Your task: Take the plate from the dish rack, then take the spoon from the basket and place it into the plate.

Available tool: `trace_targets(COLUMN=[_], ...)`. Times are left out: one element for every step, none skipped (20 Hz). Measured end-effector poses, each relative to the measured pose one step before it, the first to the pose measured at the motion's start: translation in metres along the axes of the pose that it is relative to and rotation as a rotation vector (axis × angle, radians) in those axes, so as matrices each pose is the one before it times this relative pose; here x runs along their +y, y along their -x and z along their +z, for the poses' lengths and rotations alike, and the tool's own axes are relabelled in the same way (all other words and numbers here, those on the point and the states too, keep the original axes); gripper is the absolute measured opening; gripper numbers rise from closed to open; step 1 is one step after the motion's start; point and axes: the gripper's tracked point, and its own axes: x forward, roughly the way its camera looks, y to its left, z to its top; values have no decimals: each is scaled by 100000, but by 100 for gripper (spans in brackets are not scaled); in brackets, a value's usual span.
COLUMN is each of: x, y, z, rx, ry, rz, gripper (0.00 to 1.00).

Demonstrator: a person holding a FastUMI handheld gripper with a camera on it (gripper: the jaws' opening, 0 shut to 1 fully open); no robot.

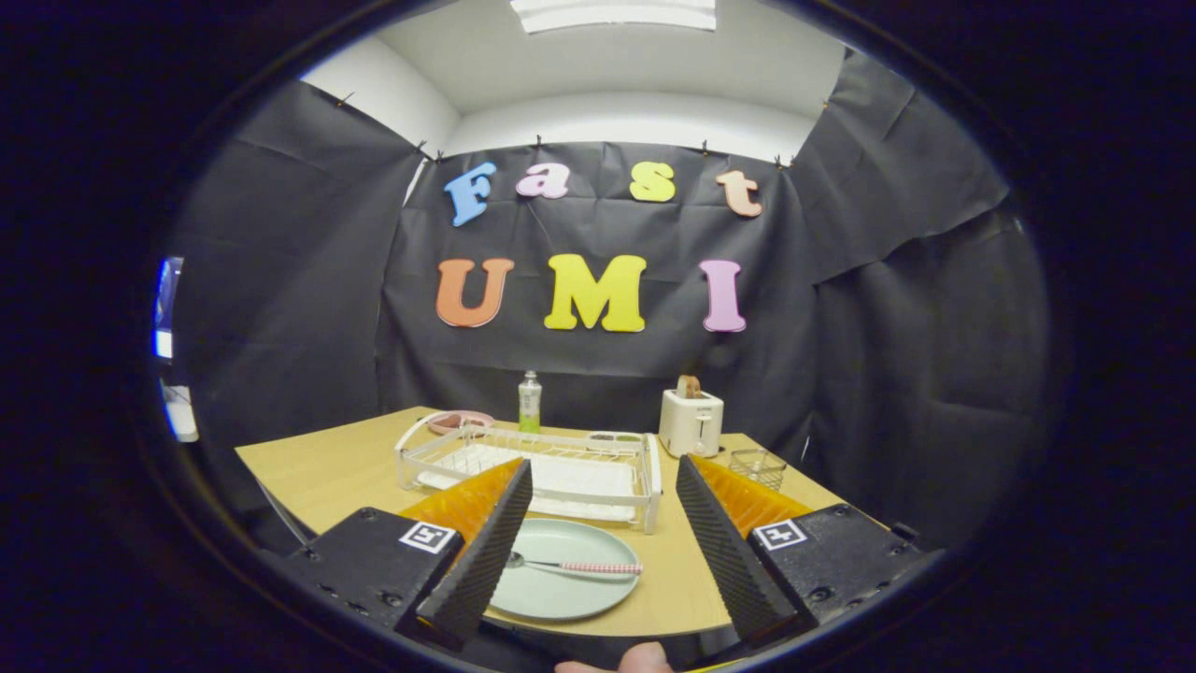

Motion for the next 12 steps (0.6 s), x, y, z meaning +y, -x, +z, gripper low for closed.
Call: trace_targets(x=[277, 205, 330, 339, 372, 410, 215, 91, -114, 86, 312, 187], y=[202, 212, 56, 82, -116, -16, 39, -55, -123, -231, -185, -170], z=[-97, -13, -33, 123, 17, 46, 30, 254, 177, 116, -30, 94], rx=[-320, -15, 28, 33, 159, 313, -33, -388, -218, -85, 173, -301], ry=[-650, -860, -801, -13, 627, 676, 199, 127, -19, -695, -466, 258], rz=[-73, 106, 191, -26, 170, 417, 549, -129, -533, -438, 196, -113], gripper=[100, 100, 100, 100, 100, 100, 100, 100, 100, 100, 100, 100])
